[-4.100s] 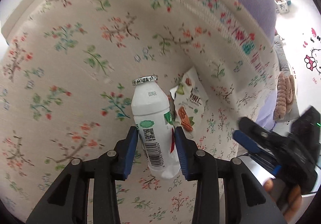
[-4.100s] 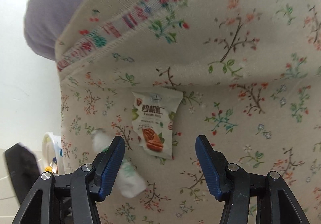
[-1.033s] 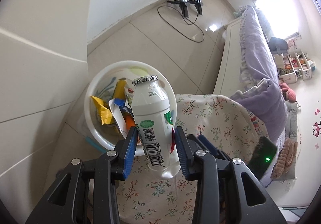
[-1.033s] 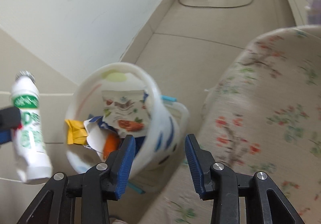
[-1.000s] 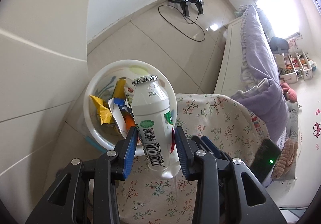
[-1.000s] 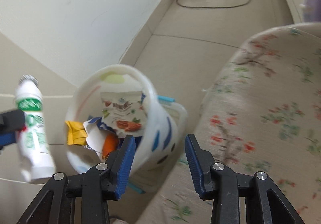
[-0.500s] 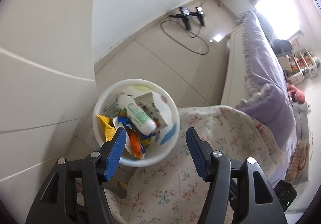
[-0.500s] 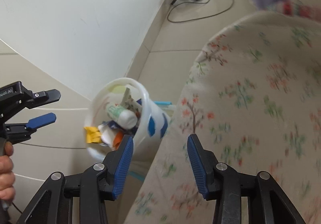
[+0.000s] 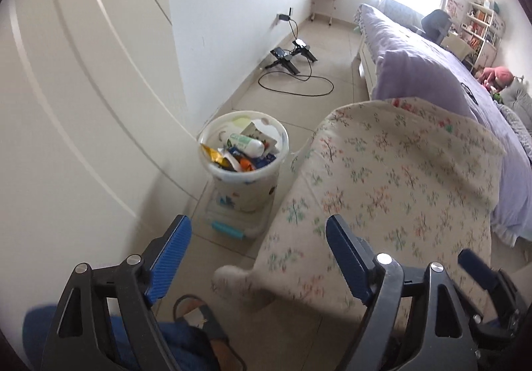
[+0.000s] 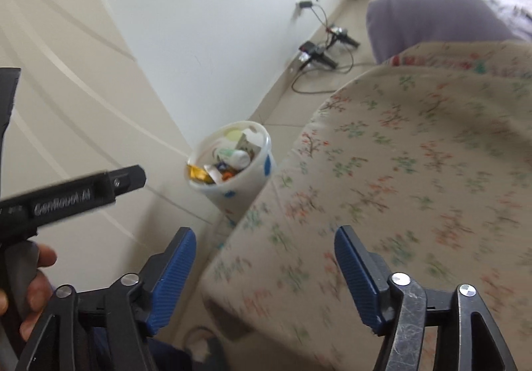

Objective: Collect trash

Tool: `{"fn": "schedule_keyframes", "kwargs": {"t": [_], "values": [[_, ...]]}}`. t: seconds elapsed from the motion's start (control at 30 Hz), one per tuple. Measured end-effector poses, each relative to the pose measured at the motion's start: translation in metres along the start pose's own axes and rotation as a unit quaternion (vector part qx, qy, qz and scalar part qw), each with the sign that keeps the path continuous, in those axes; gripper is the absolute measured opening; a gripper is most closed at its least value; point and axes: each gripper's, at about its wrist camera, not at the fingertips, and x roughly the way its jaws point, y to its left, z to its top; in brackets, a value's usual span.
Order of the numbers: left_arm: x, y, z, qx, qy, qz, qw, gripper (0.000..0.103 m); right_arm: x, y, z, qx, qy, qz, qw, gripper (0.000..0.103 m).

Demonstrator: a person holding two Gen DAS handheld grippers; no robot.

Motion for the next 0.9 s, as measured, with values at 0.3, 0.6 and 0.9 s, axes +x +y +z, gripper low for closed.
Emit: {"fn": "schedule_keyframes", "kwargs": {"t": [0.3,0.6,0.9], "values": [[-0.074,-0.021,-0.055,0.034,-0.052,0.045,0.9971,0.086,-0.080,0.008,-0.040,-0.024,-0.058,-0.008,0.998,0.083],[-0.114,-0.042,-0.075,0.063,-0.076,0.045,0.9941,0.087,-0.115,0.007,-0.057,-0.037,-0.080,-0.012,0.996,0.088],[-0.123,-0.048,-0.080,0.070,-0.079,0.045,0.9933,0.087,-0.125,0.006,-0.058,-0.035,-0.096,-0.011,0.995,0.093]]}}
